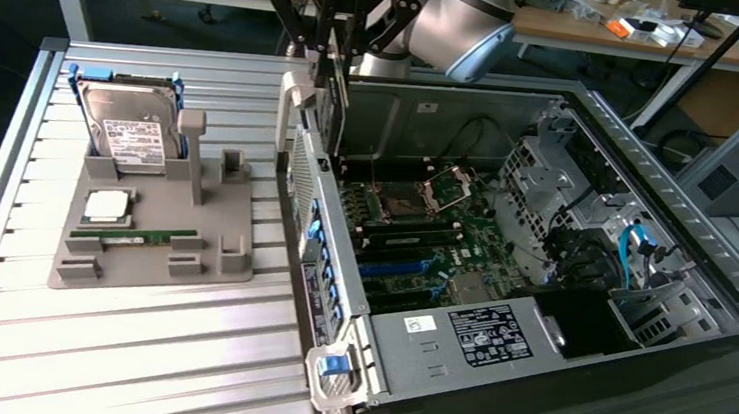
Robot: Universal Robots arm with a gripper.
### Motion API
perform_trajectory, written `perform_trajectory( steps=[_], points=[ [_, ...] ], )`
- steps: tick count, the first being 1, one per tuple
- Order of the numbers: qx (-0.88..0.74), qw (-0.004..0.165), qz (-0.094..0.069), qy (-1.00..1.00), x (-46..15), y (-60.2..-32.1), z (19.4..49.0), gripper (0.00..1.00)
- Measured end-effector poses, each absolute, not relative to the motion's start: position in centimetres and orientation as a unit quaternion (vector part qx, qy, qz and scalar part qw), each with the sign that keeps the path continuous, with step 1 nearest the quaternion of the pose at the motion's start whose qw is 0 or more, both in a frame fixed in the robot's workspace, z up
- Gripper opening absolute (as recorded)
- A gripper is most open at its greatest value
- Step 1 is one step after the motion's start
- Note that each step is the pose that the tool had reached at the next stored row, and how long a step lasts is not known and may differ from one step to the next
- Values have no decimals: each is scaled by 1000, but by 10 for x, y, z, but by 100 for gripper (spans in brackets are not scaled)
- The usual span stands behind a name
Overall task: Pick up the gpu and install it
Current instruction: 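Pick up the gpu and move the gpu toward the slot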
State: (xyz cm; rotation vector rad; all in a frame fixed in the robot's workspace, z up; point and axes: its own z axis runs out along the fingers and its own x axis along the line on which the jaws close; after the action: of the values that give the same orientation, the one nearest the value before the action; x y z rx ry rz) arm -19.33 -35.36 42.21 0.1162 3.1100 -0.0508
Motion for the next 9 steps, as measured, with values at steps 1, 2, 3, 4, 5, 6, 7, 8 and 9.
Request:
perform_trajectory(
  steps=[1, 2, 3, 4, 5, 6, 7, 8, 9],
  points=[
    [37, 14, -16, 999, -193, -354, 422, 27],
    [37, 14, -16, 999, -192, -354, 422, 27],
    [37, 15, -16, 999, -192, -354, 422, 27],
    [37, 15, -16, 999, -191, -354, 422, 27],
    [37, 14, -16, 999, -191, -354, 422, 27],
    [37, 15, -16, 999, -190, -354, 422, 27],
    [37, 14, -16, 999, -190, -354, 422, 27],
    [37, 14, -16, 999, -189, -354, 422, 27],
    [37, 15, -16, 999, -189, -354, 422, 27]
  ],
)
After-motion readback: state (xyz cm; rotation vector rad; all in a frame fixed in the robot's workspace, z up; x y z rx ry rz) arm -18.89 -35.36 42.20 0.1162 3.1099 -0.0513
